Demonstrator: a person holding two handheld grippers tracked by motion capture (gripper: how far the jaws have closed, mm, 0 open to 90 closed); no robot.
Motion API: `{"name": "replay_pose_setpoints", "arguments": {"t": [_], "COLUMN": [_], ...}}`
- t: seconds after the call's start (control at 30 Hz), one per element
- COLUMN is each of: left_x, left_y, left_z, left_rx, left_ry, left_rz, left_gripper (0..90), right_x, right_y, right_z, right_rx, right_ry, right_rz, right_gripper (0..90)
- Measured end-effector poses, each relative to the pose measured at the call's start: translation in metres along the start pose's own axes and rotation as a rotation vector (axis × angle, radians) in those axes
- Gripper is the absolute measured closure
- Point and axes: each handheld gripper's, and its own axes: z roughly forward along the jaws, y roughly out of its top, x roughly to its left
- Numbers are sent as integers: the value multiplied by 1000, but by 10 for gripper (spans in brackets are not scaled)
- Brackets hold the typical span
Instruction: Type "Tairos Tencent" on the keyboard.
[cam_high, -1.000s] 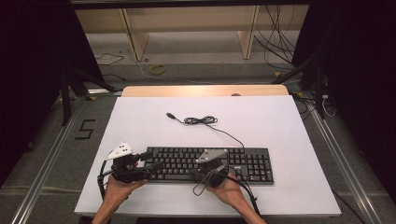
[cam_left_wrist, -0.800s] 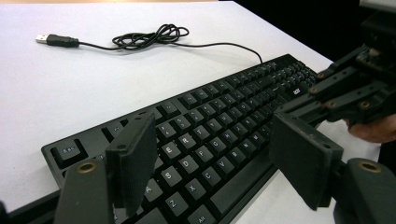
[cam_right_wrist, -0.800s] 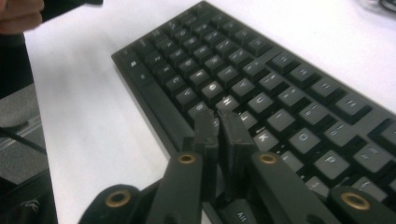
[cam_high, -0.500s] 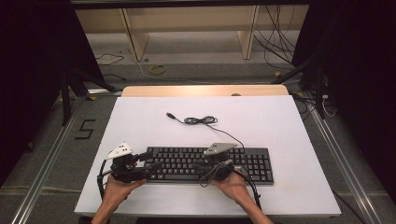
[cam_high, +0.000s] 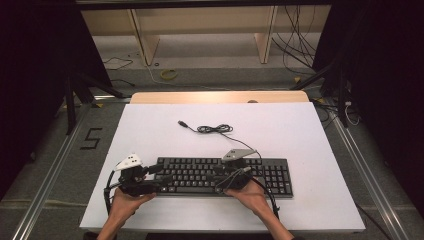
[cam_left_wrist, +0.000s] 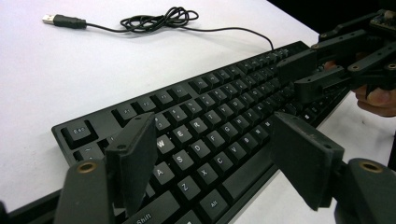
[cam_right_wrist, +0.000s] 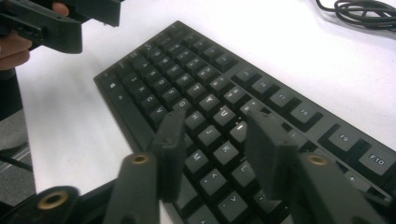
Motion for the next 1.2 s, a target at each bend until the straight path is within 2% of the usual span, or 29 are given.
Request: {"name": "replay_pose_setpoints", "arguments": {"t": [0.33,0.63,0.77,0.87,0.97,1.2], "left_x": [2,4,5,6,6,8], "left_y": [-3,-5,-6,-8,-8,-10], "left_z": [1,-1,-2,-2,-2,0], "left_rx": [31,50,59,82,114,187], "left_ry": [11,22,31,54,80,103], "left_rz": [-6,-10,-10,1,14,17], "left_gripper": [314,323,340,382,474,666], "right_x": [-2,1,3,5,6,10], "right_y": [11,22,26,28,29,32], "right_z": [4,13,19,25,31,44], "right_rx": [-8,-4,7,20,35,58], "right_ry": [-2,5,1,-3,-4,7], "right_rz": [16,4,-9,-19,-23,-41], "right_gripper": [486,505,544,586,633,755]}}
